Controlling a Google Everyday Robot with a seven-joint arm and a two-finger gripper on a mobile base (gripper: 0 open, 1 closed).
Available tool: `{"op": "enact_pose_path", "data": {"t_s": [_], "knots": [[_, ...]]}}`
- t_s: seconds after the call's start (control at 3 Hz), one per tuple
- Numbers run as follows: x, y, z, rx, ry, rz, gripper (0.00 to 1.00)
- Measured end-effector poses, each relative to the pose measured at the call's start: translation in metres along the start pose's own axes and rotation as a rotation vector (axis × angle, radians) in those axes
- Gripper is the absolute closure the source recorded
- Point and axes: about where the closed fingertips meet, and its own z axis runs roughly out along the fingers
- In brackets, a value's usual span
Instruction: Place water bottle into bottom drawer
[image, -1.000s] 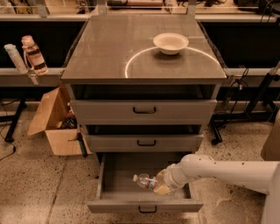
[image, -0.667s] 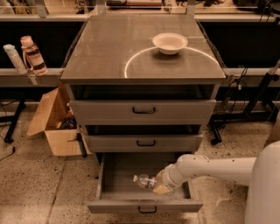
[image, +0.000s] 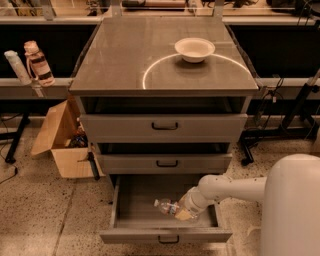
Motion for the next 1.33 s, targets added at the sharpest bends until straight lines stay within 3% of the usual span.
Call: {"op": "enact_pose_path", "data": {"t_s": [1.33], "knots": [[0.043, -0.026, 0.069, -0.076, 0.076, 0.086, 1.0]]}}
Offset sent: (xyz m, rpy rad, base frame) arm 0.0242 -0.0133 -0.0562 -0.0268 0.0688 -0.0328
